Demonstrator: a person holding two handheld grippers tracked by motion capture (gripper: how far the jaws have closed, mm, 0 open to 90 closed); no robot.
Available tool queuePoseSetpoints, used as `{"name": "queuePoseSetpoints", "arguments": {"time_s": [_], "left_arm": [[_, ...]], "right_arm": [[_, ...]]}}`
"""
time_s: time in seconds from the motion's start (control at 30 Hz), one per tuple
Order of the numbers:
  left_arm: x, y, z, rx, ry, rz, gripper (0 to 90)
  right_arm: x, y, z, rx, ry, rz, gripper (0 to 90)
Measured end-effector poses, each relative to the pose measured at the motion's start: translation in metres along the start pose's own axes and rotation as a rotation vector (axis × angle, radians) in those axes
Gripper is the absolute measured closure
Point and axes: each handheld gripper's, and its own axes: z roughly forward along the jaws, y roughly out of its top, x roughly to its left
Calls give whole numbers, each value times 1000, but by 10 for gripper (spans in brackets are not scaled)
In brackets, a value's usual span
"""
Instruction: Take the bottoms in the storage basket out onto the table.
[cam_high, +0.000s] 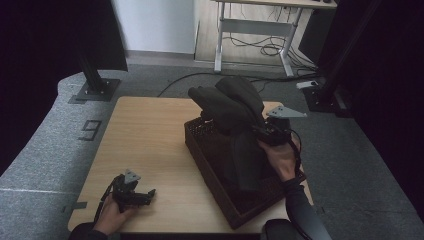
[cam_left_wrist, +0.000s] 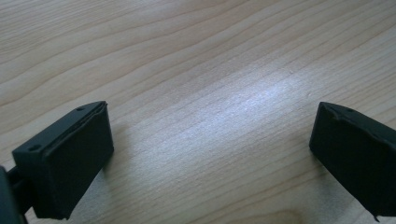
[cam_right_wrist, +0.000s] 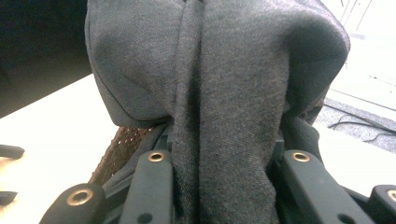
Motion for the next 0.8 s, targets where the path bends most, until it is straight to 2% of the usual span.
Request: {"name": "queuePoseSetpoints", "arguments": {"time_s": [0.8], "left_arm": [[12,-3,-3,-1,10,-12,0]], "right_arm": [[7,38,-21,-65,-1,-26,676]]}}
